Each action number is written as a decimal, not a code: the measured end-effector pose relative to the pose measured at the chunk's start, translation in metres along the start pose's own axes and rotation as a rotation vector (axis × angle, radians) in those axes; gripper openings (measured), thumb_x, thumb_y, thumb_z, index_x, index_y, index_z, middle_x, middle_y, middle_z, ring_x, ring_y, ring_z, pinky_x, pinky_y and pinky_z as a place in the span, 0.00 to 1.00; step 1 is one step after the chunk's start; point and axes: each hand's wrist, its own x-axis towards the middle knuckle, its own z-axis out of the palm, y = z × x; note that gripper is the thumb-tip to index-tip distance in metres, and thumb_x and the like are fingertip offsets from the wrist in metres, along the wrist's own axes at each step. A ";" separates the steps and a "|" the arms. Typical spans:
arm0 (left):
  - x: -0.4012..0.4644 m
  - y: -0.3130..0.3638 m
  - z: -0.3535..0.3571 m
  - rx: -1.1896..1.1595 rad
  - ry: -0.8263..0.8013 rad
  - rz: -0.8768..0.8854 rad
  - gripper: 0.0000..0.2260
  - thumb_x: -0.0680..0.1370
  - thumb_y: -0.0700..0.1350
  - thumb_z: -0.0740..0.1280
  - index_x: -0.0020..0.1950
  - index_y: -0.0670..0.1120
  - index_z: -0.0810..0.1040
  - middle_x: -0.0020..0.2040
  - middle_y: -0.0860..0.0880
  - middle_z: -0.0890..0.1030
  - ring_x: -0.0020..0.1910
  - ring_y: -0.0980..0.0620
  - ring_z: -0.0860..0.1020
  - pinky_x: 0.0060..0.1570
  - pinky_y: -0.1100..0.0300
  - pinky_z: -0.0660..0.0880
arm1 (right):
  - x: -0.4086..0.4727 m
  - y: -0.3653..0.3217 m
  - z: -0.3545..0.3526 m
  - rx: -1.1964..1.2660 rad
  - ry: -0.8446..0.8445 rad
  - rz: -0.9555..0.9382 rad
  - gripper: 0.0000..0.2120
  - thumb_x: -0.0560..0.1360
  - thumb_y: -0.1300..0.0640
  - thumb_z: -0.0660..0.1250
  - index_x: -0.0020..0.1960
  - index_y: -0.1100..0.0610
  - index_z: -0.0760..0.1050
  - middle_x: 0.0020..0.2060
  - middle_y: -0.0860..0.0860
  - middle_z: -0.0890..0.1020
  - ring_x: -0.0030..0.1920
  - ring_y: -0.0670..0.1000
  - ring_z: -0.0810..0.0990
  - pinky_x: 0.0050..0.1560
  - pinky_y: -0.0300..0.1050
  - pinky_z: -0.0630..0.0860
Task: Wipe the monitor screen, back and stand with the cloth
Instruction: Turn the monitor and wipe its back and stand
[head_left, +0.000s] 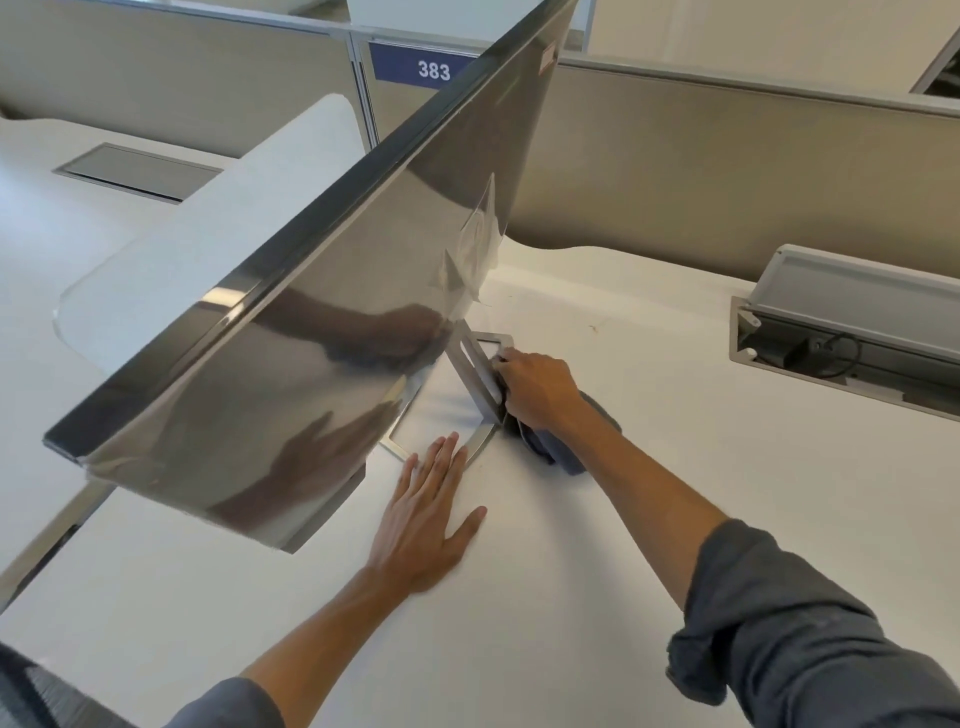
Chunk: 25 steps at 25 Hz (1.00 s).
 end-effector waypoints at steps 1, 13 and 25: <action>0.000 0.000 0.000 0.003 -0.007 -0.003 0.33 0.80 0.63 0.49 0.79 0.50 0.43 0.79 0.53 0.41 0.77 0.57 0.38 0.75 0.55 0.39 | -0.001 0.005 0.006 0.043 -0.016 -0.039 0.12 0.74 0.62 0.60 0.53 0.52 0.77 0.55 0.45 0.76 0.46 0.54 0.79 0.33 0.44 0.64; 0.001 0.000 0.000 0.014 -0.028 -0.021 0.33 0.80 0.64 0.48 0.79 0.50 0.43 0.79 0.52 0.42 0.77 0.55 0.38 0.75 0.55 0.40 | 0.042 0.025 0.013 0.060 0.030 0.101 0.10 0.72 0.63 0.64 0.52 0.54 0.75 0.48 0.49 0.78 0.47 0.57 0.79 0.38 0.47 0.73; 0.000 0.003 -0.005 -0.003 -0.036 -0.028 0.32 0.79 0.66 0.45 0.77 0.54 0.37 0.76 0.55 0.34 0.75 0.57 0.32 0.73 0.60 0.31 | -0.056 0.001 -0.014 0.274 0.176 0.025 0.22 0.78 0.49 0.60 0.71 0.43 0.63 0.49 0.49 0.76 0.42 0.56 0.78 0.41 0.48 0.76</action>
